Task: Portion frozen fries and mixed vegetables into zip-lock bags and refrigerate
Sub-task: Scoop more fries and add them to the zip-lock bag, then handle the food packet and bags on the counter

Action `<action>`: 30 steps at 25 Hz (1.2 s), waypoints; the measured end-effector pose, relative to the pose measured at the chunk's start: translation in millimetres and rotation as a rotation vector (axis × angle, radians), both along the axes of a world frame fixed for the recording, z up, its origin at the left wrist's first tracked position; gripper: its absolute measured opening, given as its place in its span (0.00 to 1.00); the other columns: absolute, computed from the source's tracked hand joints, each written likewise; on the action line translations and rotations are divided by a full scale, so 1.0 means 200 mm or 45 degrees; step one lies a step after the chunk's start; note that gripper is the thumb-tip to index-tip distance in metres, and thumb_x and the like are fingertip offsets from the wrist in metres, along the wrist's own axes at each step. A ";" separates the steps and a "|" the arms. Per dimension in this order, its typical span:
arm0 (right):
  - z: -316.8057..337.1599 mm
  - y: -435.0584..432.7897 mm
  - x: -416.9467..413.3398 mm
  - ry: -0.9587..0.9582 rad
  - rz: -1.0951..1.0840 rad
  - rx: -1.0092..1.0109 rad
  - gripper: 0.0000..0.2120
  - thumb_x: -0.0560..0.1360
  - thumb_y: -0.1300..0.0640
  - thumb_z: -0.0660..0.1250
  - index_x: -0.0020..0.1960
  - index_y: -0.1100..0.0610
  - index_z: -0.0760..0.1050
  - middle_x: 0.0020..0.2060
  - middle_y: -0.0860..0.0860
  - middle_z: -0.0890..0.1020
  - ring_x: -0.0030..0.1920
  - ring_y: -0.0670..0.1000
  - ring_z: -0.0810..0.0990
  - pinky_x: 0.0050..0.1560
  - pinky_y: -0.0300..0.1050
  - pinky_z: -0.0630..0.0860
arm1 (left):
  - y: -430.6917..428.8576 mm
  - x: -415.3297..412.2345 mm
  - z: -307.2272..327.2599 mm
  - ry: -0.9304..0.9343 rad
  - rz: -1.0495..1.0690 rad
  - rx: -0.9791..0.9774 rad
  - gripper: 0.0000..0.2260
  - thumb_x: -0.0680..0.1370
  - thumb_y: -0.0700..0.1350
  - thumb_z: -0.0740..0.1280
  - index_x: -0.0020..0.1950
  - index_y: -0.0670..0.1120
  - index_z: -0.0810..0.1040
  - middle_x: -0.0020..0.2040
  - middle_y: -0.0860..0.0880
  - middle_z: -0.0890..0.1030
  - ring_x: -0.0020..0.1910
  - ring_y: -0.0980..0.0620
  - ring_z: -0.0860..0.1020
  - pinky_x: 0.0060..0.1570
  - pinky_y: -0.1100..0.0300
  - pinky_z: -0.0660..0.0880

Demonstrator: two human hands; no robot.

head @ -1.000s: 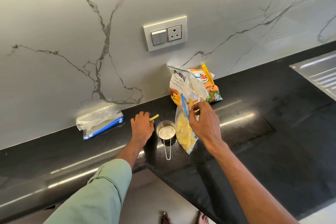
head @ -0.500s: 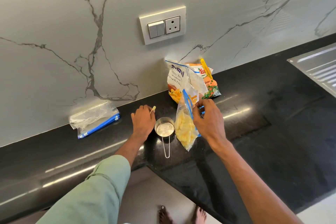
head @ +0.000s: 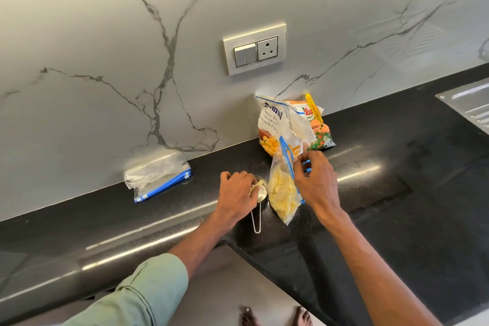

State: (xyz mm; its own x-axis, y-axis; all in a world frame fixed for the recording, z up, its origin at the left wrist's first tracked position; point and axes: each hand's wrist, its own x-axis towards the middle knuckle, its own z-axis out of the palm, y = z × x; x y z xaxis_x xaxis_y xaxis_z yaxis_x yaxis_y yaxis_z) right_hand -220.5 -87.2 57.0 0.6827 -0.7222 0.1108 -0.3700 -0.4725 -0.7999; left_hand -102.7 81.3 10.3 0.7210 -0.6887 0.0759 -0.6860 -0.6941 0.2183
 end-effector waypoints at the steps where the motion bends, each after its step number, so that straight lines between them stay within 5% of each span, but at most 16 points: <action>1: 0.00 0.00 0.00 0.000 0.005 0.009 0.08 0.82 0.52 0.69 0.56 0.55 0.77 0.52 0.48 0.80 0.47 0.45 0.80 0.48 0.49 0.83 | -0.01 -0.02 0.03 0.059 0.095 -0.183 0.08 0.81 0.56 0.67 0.54 0.53 0.80 0.49 0.57 0.81 0.49 0.56 0.78 0.60 0.53 0.62; 5: 0.02 0.01 -0.02 -0.026 0.020 0.012 0.04 0.81 0.54 0.69 0.51 0.53 0.76 0.51 0.49 0.79 0.46 0.46 0.80 0.47 0.45 0.80 | -0.12 -0.06 0.34 0.297 0.194 -1.080 0.07 0.81 0.54 0.69 0.54 0.51 0.80 0.46 0.58 0.80 0.45 0.58 0.79 0.54 0.57 0.72; 7: 0.02 0.01 -0.02 -0.068 -0.009 0.071 0.04 0.81 0.54 0.69 0.49 0.53 0.76 0.49 0.49 0.79 0.45 0.44 0.79 0.45 0.40 0.76 | -0.23 -0.09 0.49 0.468 -0.003 -1.204 0.06 0.82 0.49 0.70 0.55 0.48 0.79 0.48 0.54 0.80 0.46 0.54 0.79 0.45 0.59 0.77; 12: -0.01 0.01 -0.05 -0.168 -0.061 0.267 0.04 0.82 0.53 0.69 0.49 0.51 0.77 0.46 0.48 0.80 0.46 0.46 0.80 0.46 0.49 0.79 | -0.38 -0.15 0.49 0.833 -0.314 -0.949 0.05 0.83 0.45 0.68 0.55 0.45 0.75 0.48 0.49 0.82 0.45 0.50 0.84 0.44 0.56 0.81; 19: -0.04 -0.05 -0.07 -0.160 -0.091 0.432 0.04 0.83 0.50 0.67 0.51 0.48 0.78 0.49 0.53 0.82 0.46 0.53 0.84 0.44 0.51 0.83 | -0.33 -0.19 0.41 0.218 -0.286 -0.607 0.07 0.79 0.52 0.69 0.53 0.50 0.77 0.50 0.56 0.77 0.40 0.59 0.74 0.41 0.58 0.76; 23: -0.06 -0.08 -0.06 -0.128 -0.106 0.460 0.06 0.83 0.49 0.67 0.51 0.49 0.80 0.49 0.53 0.83 0.45 0.51 0.84 0.42 0.49 0.82 | -0.30 -0.20 0.42 0.067 -0.279 -0.423 0.15 0.74 0.53 0.74 0.58 0.50 0.81 0.55 0.54 0.77 0.51 0.55 0.77 0.46 0.55 0.80; 27: -0.05 -0.09 -0.06 -0.141 -0.079 0.468 0.07 0.83 0.48 0.67 0.50 0.50 0.80 0.49 0.52 0.84 0.47 0.51 0.84 0.46 0.52 0.83 | -0.24 -0.37 0.40 0.291 0.008 -0.688 0.14 0.75 0.56 0.72 0.53 0.53 0.72 0.45 0.57 0.73 0.41 0.57 0.75 0.41 0.61 0.74; 30: -0.02 -0.08 -0.04 -0.141 -0.076 0.450 0.05 0.82 0.49 0.69 0.49 0.49 0.79 0.51 0.49 0.83 0.51 0.48 0.84 0.51 0.55 0.84 | -0.18 -0.49 0.35 0.455 0.089 -0.567 0.18 0.73 0.64 0.70 0.49 0.55 0.67 0.40 0.57 0.76 0.37 0.56 0.76 0.40 0.55 0.78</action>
